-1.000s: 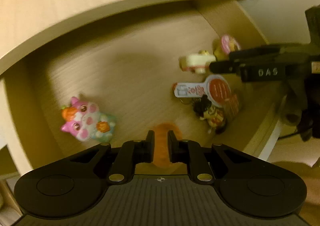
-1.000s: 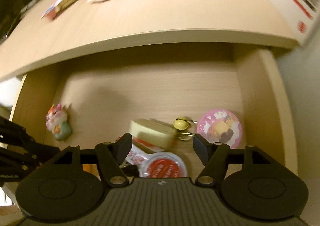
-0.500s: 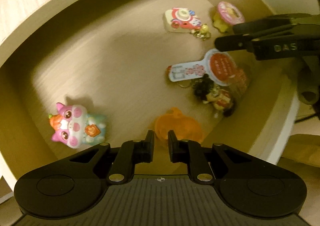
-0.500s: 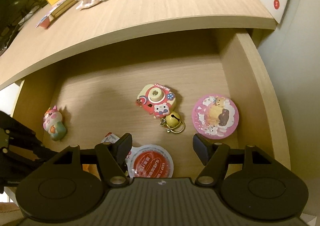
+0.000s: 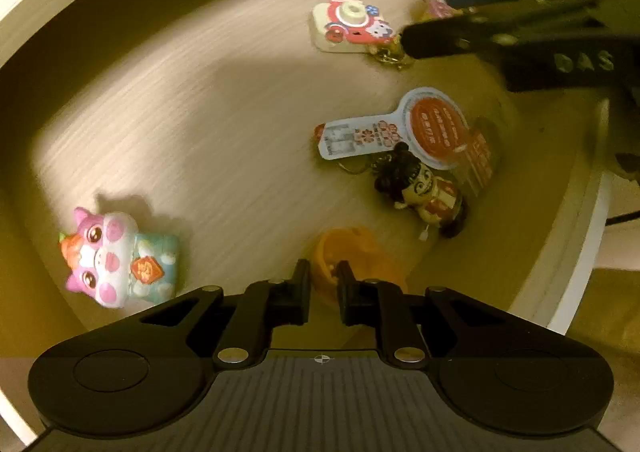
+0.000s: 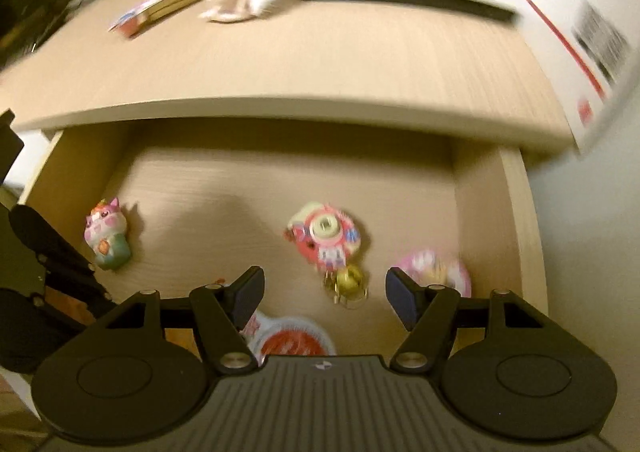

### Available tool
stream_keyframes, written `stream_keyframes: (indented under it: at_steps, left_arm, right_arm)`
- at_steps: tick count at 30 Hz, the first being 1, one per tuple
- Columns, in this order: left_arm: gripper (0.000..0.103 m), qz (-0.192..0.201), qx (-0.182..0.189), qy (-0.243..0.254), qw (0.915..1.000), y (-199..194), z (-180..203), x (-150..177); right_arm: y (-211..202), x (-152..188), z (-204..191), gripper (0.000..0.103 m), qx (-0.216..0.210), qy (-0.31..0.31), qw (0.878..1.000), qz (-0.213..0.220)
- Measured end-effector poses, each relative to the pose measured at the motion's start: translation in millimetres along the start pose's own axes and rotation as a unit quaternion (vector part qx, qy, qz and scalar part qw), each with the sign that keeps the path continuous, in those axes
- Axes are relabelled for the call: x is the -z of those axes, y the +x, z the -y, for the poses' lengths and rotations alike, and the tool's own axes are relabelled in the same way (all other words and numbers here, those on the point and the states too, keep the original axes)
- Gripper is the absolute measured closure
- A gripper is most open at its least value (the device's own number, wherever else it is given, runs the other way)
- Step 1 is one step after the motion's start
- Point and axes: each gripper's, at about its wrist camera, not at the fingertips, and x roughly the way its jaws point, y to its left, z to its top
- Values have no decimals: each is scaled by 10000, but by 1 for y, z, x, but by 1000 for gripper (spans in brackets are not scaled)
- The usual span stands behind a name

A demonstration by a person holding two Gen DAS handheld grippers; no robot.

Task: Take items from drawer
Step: 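Grasp the red Hello Kitty keychain with the right tool while the left tool grasps the orange squishy toy, then carry both toys up onto the desktop and open both tools to release them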

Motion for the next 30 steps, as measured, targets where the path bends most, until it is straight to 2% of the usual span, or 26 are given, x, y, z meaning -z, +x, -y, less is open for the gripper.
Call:
stream_keyframes:
  at_steps: [3,8,13,14,15,17,24,27,30]
  left_arm:
    - [87,85,14,-83,9999,0,-1,2]
    - [87,188,-21,-281,9994,-2,-7,9]
    - [87,361,-84,-395,9985,-9,-11,18]
    - [87,397,-68,-411,9983,-11,-11,19]
    - [87,422,-66,-411,9982,-11,-11,21]
    - [87,473,-68,-403,9980,-13,-11,22]
    - [87,812,-66,-625,9947,-30,-4,29]
    - [87,1201,38,-850,9891,-53,-4,37]
    - [87,1708,91,-1025,9799,-93,-6,46]
  right_arm:
    - [16,-19,-8,30,-20,-238,9996,-144]
    - [57,-44,-29,26,399,-1045,9919,-607]
    - [82,-48,-21,26,226,-807,9915,-999]
    - [82,-47,-19,32,187,-715,9921,-1018]
    - [80,-45,-17,46,167,-647,9926,-1018]
    - [76,-41,-15,56,118,-585,9928,-1041]
    - [32,-17,-23,57,20,-655,9949,-768]
    - [2,-10,-20,57,-145,-434,9976,-520]
    - [-29,-14,-19,57,-278,-270,9990,-212]
